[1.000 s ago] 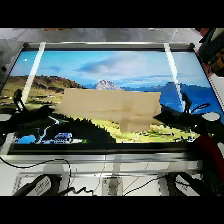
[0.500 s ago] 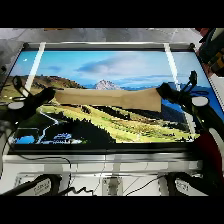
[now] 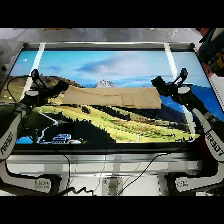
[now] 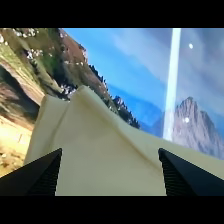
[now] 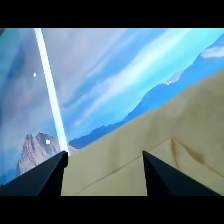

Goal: Fold the clothes and pants, and hang the long-sleeved shirts on hangers.

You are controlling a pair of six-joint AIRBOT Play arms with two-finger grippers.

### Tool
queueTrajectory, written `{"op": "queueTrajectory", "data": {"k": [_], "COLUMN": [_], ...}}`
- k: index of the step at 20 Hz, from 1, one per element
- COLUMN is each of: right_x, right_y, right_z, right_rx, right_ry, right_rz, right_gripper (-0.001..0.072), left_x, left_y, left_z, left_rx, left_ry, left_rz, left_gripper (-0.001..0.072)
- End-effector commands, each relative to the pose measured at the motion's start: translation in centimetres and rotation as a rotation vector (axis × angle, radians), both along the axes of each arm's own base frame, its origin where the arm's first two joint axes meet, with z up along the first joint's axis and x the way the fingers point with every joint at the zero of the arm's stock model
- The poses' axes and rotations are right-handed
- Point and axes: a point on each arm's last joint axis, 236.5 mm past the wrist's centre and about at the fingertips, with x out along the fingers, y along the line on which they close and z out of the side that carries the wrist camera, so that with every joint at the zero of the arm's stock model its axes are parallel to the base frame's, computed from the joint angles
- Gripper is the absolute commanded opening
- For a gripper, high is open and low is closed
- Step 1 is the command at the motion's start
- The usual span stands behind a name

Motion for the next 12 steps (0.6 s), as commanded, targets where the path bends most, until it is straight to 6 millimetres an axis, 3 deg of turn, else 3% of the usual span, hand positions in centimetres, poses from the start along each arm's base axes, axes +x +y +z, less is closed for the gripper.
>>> {"op": "queueTrajectory", "data": {"k": [1, 5, 8, 12], "right_x": [-0.9, -3.0, -4.2, -6.1], "right_y": [1.1, 2.7, 3.7, 5.1], "right_z": [-1.4, -2.6, -3.1, -3.7], "right_rx": [-0.030, -0.023, -0.004, -0.024], "right_ry": [0.055, 0.132, 0.173, 0.209], "right_rz": [0.095, 0.201, 0.253, 0.377], "right_gripper": [0.0525, 0.0524, 0.0522, 0.0527], "left_x": [-1.2, -3.7, -4.8, -3.0], "left_y": [0.6, 3.5, 2.2, 0.1], "left_z": [-0.5, -3.2, -5.3, -7.0], "left_rx": [-0.024, -0.110, -0.149, -0.155], "left_ry": [0.055, 0.215, 0.309, 0.330], "left_rz": [-0.049, -0.019, -0.123, -0.186], "left_gripper": [0.0709, 0.0703, 0.0701, 0.0701]}}
